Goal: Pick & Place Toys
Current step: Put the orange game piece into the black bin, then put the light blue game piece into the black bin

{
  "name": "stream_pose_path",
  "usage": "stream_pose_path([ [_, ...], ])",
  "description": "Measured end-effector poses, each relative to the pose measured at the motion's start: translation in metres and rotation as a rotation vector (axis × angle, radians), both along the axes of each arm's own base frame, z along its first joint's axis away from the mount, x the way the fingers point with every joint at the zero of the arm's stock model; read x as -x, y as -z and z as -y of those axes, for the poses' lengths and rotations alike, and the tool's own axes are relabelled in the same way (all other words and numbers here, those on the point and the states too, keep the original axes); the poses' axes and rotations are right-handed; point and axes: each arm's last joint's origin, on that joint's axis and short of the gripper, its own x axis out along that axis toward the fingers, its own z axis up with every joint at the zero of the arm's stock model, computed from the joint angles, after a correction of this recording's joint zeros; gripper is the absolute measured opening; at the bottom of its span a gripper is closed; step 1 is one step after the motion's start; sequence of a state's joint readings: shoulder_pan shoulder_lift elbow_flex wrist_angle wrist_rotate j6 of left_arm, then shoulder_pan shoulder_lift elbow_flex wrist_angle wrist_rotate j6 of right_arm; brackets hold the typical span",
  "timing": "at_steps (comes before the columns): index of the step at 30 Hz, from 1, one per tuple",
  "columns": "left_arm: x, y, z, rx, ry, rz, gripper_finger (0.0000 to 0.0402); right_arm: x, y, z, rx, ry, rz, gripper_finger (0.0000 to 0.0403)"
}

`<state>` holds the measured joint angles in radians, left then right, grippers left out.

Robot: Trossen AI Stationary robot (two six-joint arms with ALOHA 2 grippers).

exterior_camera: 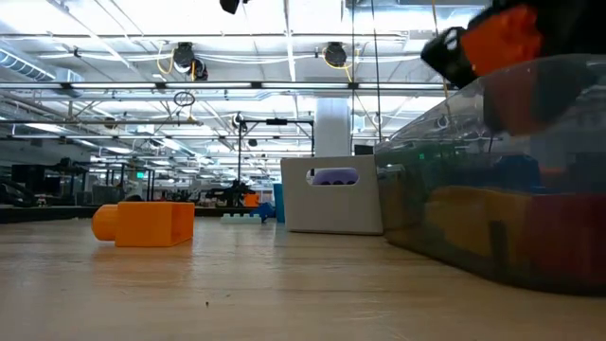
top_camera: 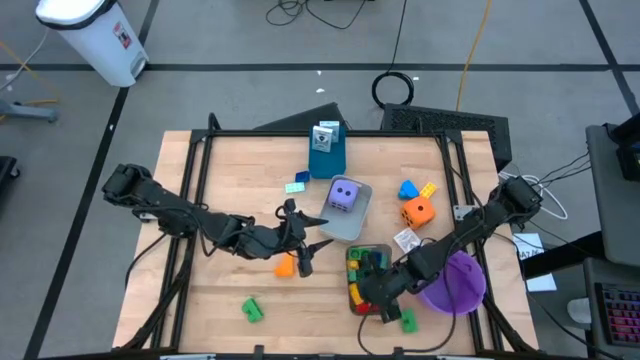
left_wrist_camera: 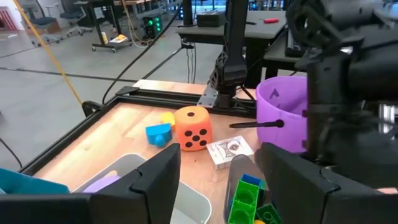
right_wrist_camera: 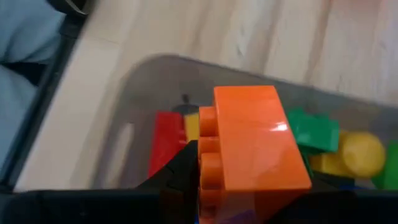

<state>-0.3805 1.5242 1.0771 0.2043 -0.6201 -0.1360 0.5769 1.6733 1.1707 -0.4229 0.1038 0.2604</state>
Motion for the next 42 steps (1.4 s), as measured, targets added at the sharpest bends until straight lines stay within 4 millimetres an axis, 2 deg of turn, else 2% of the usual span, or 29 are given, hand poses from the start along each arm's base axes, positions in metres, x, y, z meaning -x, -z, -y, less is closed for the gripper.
stream_pose_path([
  [8, -0.002, 0.000, -0.005, 0.002, -0.015, -0.001, 0.0230, 0.000, 0.011, 0.010, -0.013, 0.071, -0.034, 0.0108],
  [15, -0.001, 0.002, -0.005, 0.012, -0.020, -0.017, 0.0230, -0.002, 0.009, 0.009, -0.029, 0.057, 0.000, 0.0147],
  [23, -0.001, 0.004, -0.005, 0.009, -0.019, -0.034, 0.0230, -0.005, 0.009, 0.011, -0.016, 0.036, 0.019, 0.0174],
  [32, 0.006, 0.017, 0.007, 0.066, 0.153, -0.176, 0.0230, -0.017, 0.004, 0.019, 0.026, -0.051, 0.124, 0.0174],
  [39, 0.018, 0.035, 0.007, 0.118, 0.099, -0.361, 0.0230, -0.016, -0.017, 0.027, 0.031, -0.084, 0.220, 0.0173],
  [42, 0.019, 0.038, 0.000, 0.151, 0.002, -0.383, 0.0230, -0.019, -0.030, 0.028, 0.011, -0.097, 0.314, 0.0173],
])
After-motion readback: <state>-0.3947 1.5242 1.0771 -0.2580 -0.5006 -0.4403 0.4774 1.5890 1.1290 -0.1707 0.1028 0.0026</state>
